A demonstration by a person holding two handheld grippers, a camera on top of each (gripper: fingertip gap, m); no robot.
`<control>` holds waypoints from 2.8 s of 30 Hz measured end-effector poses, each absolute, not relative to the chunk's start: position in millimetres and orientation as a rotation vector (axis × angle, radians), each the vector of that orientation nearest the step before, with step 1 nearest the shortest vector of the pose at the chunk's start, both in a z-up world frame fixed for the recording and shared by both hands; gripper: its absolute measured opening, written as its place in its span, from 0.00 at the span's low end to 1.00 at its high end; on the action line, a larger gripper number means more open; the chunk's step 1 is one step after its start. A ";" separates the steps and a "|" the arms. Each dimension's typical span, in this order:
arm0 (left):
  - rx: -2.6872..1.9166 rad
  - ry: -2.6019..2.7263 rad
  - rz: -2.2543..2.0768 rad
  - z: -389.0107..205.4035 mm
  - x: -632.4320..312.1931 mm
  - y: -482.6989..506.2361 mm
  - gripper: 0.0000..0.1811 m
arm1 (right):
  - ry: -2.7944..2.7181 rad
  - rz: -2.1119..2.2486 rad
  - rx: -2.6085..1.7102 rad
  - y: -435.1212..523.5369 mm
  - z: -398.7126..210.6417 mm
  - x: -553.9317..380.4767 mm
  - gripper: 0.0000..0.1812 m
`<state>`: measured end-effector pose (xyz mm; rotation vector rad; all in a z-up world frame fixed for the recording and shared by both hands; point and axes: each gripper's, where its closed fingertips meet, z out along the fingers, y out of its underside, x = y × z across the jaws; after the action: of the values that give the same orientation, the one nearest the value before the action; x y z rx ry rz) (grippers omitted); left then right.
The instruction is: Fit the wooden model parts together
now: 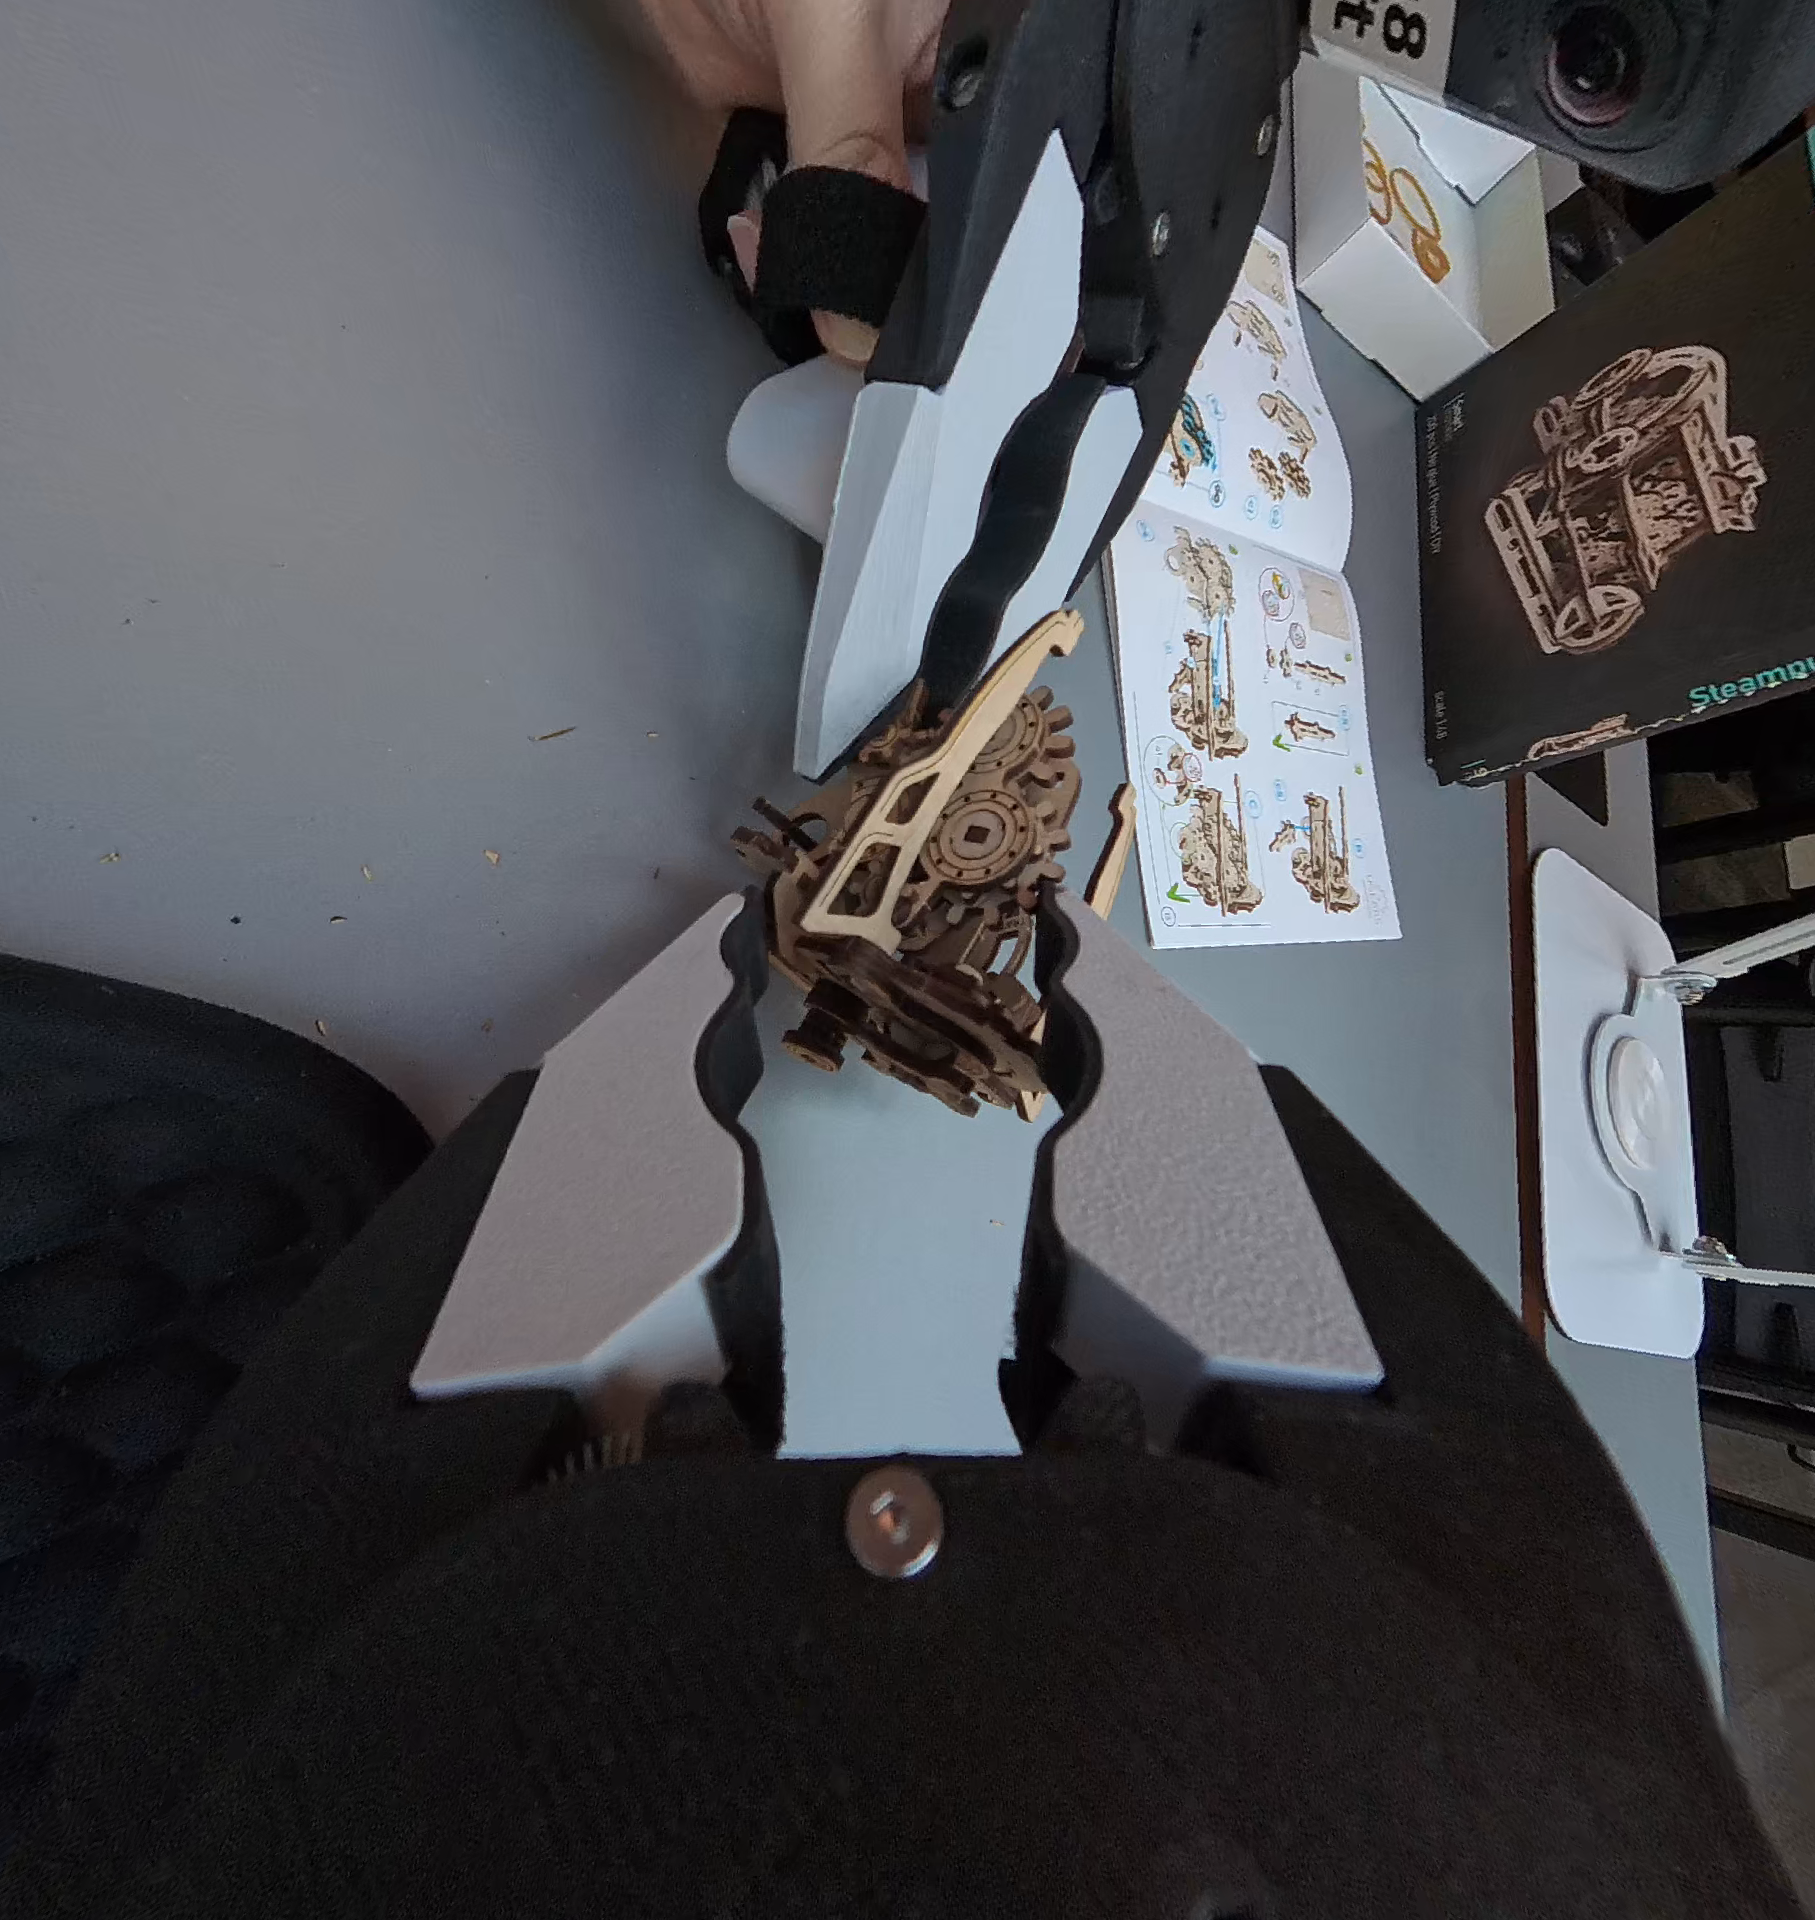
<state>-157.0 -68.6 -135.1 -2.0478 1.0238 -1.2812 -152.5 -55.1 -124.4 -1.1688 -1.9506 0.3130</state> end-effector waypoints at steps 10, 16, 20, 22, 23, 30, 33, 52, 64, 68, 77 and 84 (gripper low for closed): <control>-2.050 1.073 -1.209 -138.5 -156.3 -66.6 0.09 | -1.956 0.156 -1.063 -50.2 -125.2 -154.9 0.29; -2.046 1.127 -1.173 -138.2 -153.5 -65.2 0.09 | -1.949 0.105 -1.048 -44.4 -122.5 -157.2 0.38; -2.041 1.183 -1.094 -136.9 -153.9 -61.6 0.09 | -1.987 0.097 -1.043 -45.8 -126.1 -157.5 0.33; -2.041 1.210 -1.053 -137.1 -154.6 -60.2 0.09 | -1.983 0.093 -1.038 -44.1 -125.9 -158.2 0.32; -2.041 1.218 -1.047 -137.0 -154.7 -60.0 0.09 | -1.981 0.096 -1.040 -43.8 -125.7 -158.2 0.32; -2.037 1.191 -1.093 -134.9 -155.2 -55.8 0.09 | -1.904 0.146 -1.053 -40.7 -122.7 -159.4 0.31; -2.032 1.183 -1.094 -134.5 -155.5 -54.7 0.09 | -1.864 0.158 -1.046 -40.0 -121.7 -159.5 0.31; -2.079 1.116 -1.157 -146.0 -155.3 -56.8 0.08 | -1.810 0.189 -1.043 -37.8 -120.1 -160.1 0.31; -2.041 0.953 -1.269 -132.0 -158.5 -41.8 0.10 | -1.746 0.220 -1.057 -30.0 -115.1 -157.9 0.31; -2.067 0.944 -1.261 -135.6 -157.1 -39.0 0.04 | -1.739 0.242 -1.057 -30.6 -116.0 -157.9 0.30; -2.023 0.935 -1.228 -129.8 -154.6 -32.7 0.04 | -1.692 0.290 -1.091 -24.2 -112.6 -154.6 0.30; -2.028 0.893 -1.286 -127.9 -151.8 -29.7 0.03 | -1.658 0.347 -1.108 -20.5 -111.5 -151.4 0.30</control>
<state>-151.8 -29.7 -127.9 -2.0284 0.8930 -1.2862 -151.4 -20.5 -111.5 -1.1082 -1.6576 0.3465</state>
